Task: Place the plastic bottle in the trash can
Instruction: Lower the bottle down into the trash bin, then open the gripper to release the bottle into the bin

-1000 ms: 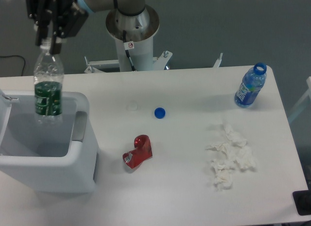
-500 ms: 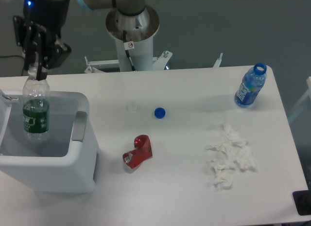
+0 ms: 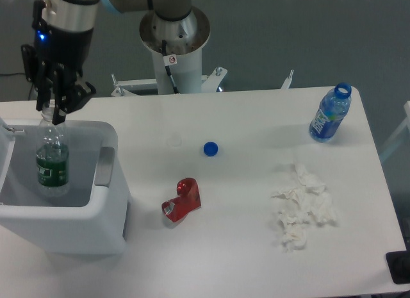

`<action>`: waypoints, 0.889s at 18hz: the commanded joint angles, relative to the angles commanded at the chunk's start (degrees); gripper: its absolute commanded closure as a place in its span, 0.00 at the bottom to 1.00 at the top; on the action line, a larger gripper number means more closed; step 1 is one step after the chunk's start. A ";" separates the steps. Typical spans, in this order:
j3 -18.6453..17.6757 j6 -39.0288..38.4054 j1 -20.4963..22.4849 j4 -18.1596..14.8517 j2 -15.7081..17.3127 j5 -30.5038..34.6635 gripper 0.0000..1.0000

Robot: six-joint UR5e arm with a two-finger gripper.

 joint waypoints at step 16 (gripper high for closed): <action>0.17 0.00 -1.23 0.53 -4.13 1.15 0.46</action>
